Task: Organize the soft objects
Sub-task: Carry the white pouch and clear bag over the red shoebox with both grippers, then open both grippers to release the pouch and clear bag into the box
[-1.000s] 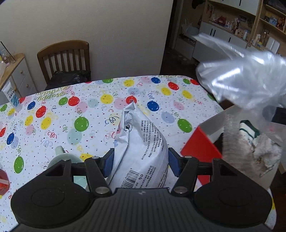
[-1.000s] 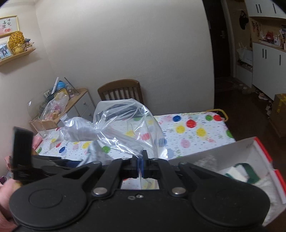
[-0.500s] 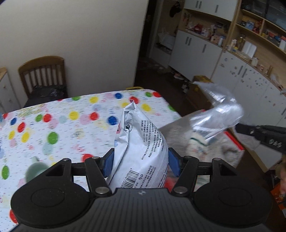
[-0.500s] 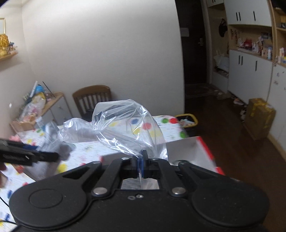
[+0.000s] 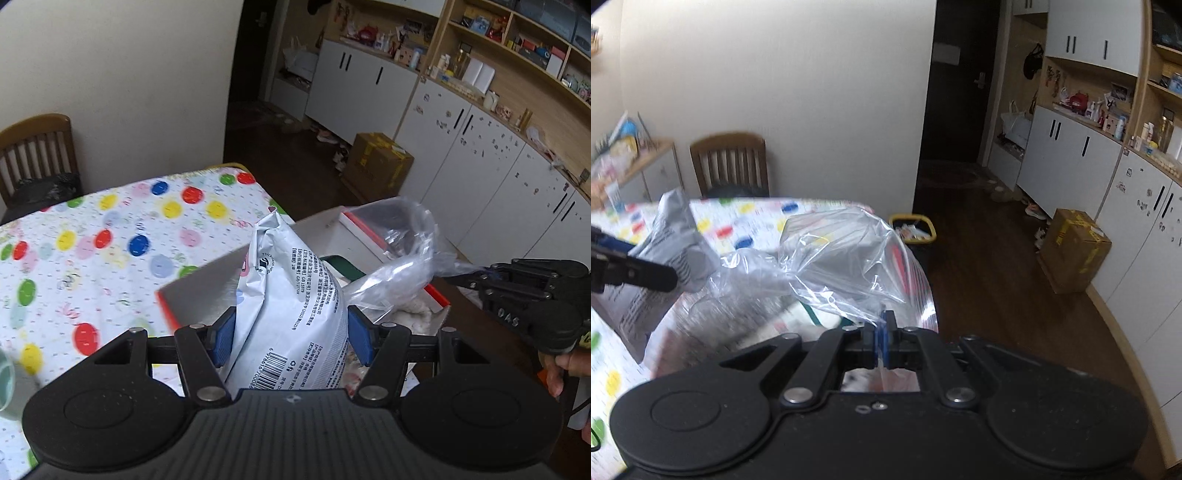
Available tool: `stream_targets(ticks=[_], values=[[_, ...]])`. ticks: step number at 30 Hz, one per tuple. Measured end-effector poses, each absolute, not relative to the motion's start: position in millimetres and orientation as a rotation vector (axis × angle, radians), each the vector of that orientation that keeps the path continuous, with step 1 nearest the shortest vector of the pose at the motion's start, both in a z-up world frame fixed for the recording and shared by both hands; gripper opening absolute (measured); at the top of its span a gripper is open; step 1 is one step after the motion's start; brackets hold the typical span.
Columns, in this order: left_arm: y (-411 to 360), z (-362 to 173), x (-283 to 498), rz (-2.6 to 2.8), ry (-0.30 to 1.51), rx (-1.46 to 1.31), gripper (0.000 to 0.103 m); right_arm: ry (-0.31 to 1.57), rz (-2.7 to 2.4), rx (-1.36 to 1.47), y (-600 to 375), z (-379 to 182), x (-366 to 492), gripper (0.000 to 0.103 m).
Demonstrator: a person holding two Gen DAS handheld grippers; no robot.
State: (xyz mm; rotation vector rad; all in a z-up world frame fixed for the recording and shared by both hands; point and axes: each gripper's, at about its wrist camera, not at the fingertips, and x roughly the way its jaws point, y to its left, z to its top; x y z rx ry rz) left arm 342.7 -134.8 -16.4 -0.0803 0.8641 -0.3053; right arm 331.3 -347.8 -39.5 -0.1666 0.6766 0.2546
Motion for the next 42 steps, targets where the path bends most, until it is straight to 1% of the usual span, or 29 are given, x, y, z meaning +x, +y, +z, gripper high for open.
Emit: stream_targets(ticks=[5,12,17,23,28,33,35,37,39,41,42], values=[[-147.0,-37.7,363.6,-0.274,0.888,-0.070,0.061,0.719,0.256,-0.239,-338.4,-56.1,345.6,0.002],[-135.4,-71.1,391.9,-0.226,0.955,-0.086,0.061,0.746,0.321,-0.320,-316.3,-71.7,354.6,0.003],[-128.7,-89.0,405.0,-0.209,0.984,-0.091,0.061,0.772,0.356,-0.377,-307.0,-86.3,359.3,0.007],[-139.0,-102.8,408.6,-0.222,0.997,-0.025,0.061,0.792,0.368,-0.383,-303.7,-96.3,361.0,0.013],[-142.8,-104.4,409.3,-0.210,1.000,-0.013,0.062,0.812,0.364,-0.342,-308.0,-96.0,365.3,0.014],[-141.7,-97.1,404.2,-0.211,0.979,-0.024,0.066,0.816,0.373,-0.300,-319.3,-88.8,363.5,0.024],[-141.3,-94.0,401.8,-0.220,0.973,-0.019,0.066,0.816,0.379,-0.287,-322.5,-86.2,360.0,0.031],[-141.1,-88.5,397.2,-0.235,0.956,-0.006,0.071,0.811,0.384,-0.282,-325.0,-82.0,356.8,0.036],[-139.1,-82.5,392.0,-0.239,0.937,-0.002,0.073,0.804,0.392,-0.275,-327.0,-76.6,353.5,0.041],[-136.5,-76.4,387.2,-0.245,0.922,-0.009,0.074,0.800,0.402,-0.265,-329.1,-71.4,349.3,0.051],[-135.0,-73.2,384.0,-0.247,0.916,-0.016,0.074,0.793,0.408,-0.261,-329.8,-68.5,346.7,0.052]])
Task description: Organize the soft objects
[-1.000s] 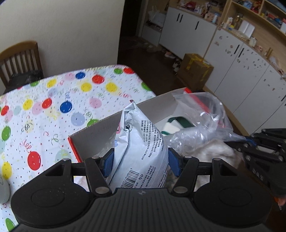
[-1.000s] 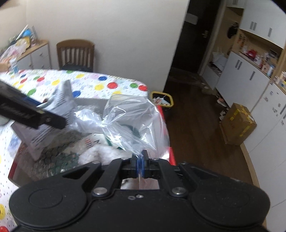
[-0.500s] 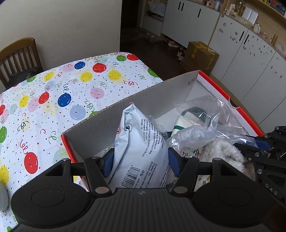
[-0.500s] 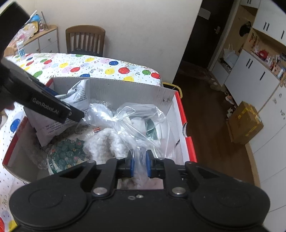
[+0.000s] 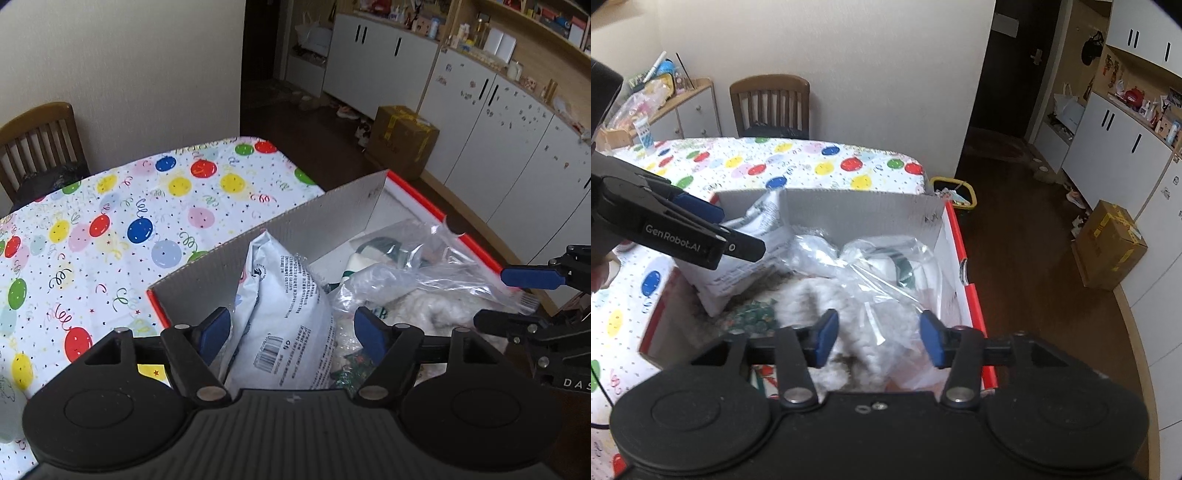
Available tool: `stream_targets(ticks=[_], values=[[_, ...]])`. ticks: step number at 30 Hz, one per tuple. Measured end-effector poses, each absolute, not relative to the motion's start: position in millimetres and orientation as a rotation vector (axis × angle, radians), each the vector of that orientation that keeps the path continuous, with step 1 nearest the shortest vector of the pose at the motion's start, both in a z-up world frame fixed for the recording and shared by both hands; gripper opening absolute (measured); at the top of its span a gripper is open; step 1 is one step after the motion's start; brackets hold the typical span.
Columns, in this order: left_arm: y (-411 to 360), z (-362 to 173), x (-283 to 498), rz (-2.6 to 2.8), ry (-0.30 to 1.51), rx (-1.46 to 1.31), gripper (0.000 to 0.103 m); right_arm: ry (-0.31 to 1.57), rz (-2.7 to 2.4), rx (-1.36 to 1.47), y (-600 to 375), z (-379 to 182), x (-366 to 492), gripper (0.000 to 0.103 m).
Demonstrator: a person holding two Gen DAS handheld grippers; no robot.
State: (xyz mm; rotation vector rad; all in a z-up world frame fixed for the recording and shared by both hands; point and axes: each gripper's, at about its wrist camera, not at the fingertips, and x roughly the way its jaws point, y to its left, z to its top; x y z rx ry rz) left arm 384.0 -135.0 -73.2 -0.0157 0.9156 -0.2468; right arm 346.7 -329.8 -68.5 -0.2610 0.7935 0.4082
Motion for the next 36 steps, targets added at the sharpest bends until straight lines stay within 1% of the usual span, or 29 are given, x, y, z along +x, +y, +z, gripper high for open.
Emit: stream_targets(ticks=[5,9,11,12,15,17,22,25,27,33,35,36], values=[[-125.7,-56.6,365.0,-0.263,0.862,-0.031,0.074,0.761,0.434,-0.224,-332.4,-50.8,334.2,0.062],[-121.3,-41.2,345.0,-0.277,0.805,-0.030,0.074,0.728,0.458,-0.164,-336.7,-36.9,322.8,0.065],[-119.0,-33.6,334.3,-0.285,0.777,-0.029,0.074,0.707,0.468,-0.126,-338.7,-29.4,316.3,0.070],[-118.0,-30.0,329.3,-0.287,0.764,-0.028,0.074,0.695,0.474,-0.107,-339.8,-26.1,312.8,0.071],[-112.9,-20.6,315.1,-0.286,0.727,-0.038,0.080,0.665,0.484,-0.062,-339.9,-18.4,302.9,0.074],[-109.6,-15.7,305.6,-0.283,0.706,-0.047,0.080,0.644,0.488,-0.032,-340.6,-13.0,295.6,0.078],[-100.1,-8.5,283.3,-0.285,0.672,-0.065,0.080,0.582,0.493,0.033,-341.6,-2.9,275.9,0.087],[-93.7,-6.0,271.7,-0.289,0.657,-0.080,0.081,0.556,0.480,0.055,-341.4,-2.1,265.4,0.089],[-88.9,-5.4,264.3,-0.280,0.649,-0.093,0.085,0.548,0.473,0.077,-341.6,-3.4,260.2,0.092],[-76.0,-5.7,245.5,-0.271,0.643,-0.120,0.086,0.505,0.451,0.092,-334.9,-3.6,241.5,0.099],[-73.3,-5.8,239.5,-0.270,0.639,-0.126,0.093,0.487,0.438,0.103,-333.1,-2.9,234.0,0.103],[-71.5,-5.7,236.4,-0.273,0.634,-0.133,0.099,0.480,0.432,0.107,-331.9,-2.8,231.0,0.103]])
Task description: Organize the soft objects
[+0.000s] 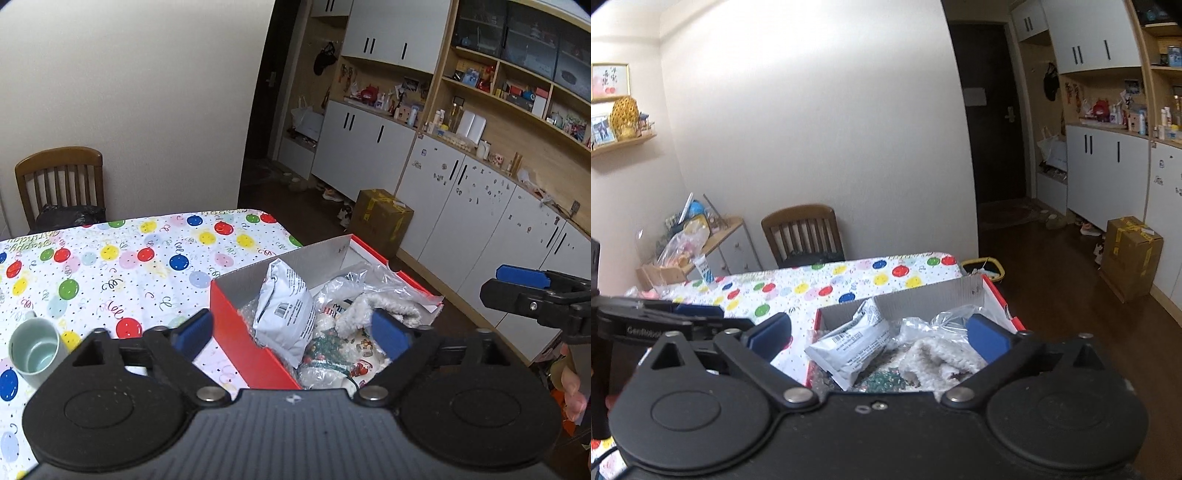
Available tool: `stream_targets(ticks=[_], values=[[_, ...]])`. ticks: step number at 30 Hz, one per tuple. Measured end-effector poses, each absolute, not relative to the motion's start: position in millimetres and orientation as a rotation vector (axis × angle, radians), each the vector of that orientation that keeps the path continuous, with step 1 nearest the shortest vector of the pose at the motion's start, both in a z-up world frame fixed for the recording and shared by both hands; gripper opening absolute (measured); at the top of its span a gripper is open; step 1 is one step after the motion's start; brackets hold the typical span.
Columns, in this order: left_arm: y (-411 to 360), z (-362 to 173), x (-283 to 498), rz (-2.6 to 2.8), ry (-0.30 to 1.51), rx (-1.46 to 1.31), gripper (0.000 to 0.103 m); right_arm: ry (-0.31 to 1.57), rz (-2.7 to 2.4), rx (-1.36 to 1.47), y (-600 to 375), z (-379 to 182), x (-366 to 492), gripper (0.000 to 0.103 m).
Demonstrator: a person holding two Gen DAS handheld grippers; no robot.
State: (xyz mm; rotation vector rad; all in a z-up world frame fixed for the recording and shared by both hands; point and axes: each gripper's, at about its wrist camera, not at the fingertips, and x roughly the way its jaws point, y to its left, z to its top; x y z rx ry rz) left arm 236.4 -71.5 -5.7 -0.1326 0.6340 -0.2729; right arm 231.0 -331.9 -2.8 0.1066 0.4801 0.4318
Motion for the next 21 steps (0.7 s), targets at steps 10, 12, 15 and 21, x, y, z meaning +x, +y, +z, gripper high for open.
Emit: stream_targets(ticks=[10,12,15,21], values=[[-68.7,-1.5,212.0,-0.315,0.608,-0.128,0.102,0.446,0.374,0.103,-313.1,-7.5,207.4,0.103],[-71.0,-0.9,208.6,-0.321,0.607,-0.118,0.102,0.439,0.366,0.102,-309.0,-7.9,203.6,0.103],[-74.3,-1.1,204.3,-0.332,0.601,-0.109,0.102,0.435,0.358,0.110,-305.0,-8.6,199.4,0.103],[-80.0,-1.8,198.9,-0.333,0.593,-0.079,0.102,0.451,0.354,0.122,-300.9,-13.7,194.8,0.103]])
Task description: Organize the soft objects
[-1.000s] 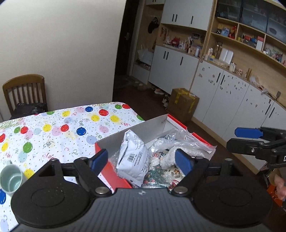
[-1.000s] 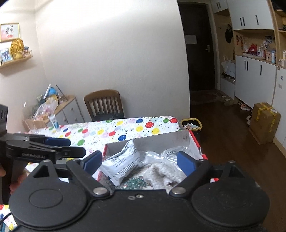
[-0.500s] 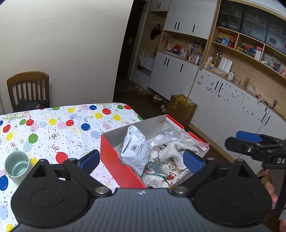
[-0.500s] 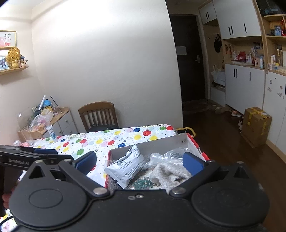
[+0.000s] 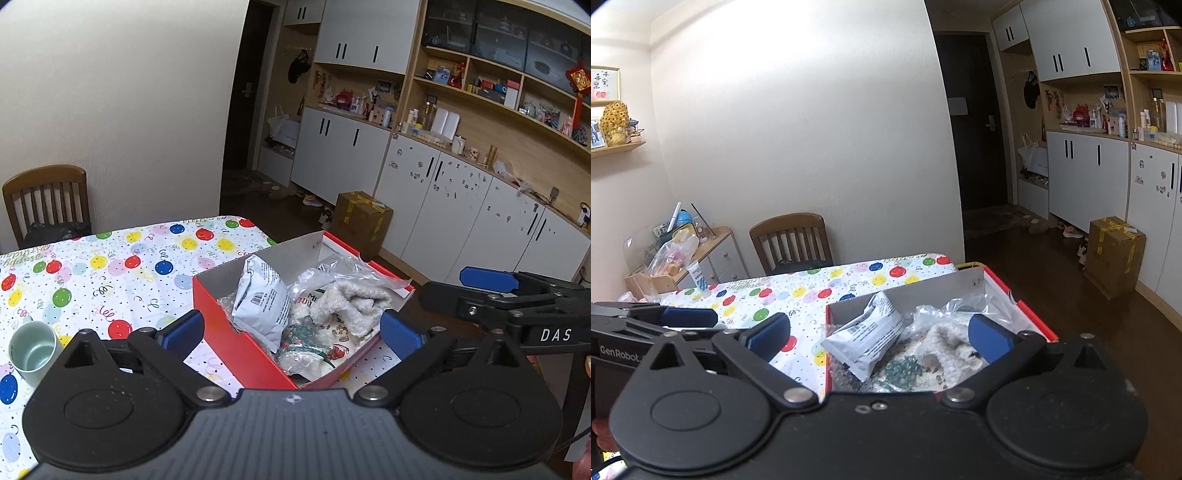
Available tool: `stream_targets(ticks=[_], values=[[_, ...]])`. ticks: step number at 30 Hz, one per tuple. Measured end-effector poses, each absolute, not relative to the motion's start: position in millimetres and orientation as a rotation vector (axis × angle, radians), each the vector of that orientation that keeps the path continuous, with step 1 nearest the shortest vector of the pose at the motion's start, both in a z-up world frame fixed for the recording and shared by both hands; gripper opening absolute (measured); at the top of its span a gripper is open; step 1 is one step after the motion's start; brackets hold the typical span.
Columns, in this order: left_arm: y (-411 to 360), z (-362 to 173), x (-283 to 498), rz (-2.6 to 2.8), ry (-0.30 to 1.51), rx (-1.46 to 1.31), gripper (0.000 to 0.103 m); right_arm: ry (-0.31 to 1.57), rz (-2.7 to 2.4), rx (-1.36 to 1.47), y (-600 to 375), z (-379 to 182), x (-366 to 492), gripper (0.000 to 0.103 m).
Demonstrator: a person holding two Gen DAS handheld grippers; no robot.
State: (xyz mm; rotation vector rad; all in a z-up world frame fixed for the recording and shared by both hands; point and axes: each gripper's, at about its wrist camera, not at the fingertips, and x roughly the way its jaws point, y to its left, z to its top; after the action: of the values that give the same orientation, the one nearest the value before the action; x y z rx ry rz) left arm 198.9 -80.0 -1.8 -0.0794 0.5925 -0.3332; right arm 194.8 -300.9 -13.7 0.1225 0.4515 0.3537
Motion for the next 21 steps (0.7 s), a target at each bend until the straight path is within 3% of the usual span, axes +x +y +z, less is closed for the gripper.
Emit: stream_targets(ticks=[21], values=[[-80.5,-4.1,199.0,-0.295,0.572,-0.064,0.102,0.463,0.348,0.130,-298.3,-18.3,191.5,0.103]])
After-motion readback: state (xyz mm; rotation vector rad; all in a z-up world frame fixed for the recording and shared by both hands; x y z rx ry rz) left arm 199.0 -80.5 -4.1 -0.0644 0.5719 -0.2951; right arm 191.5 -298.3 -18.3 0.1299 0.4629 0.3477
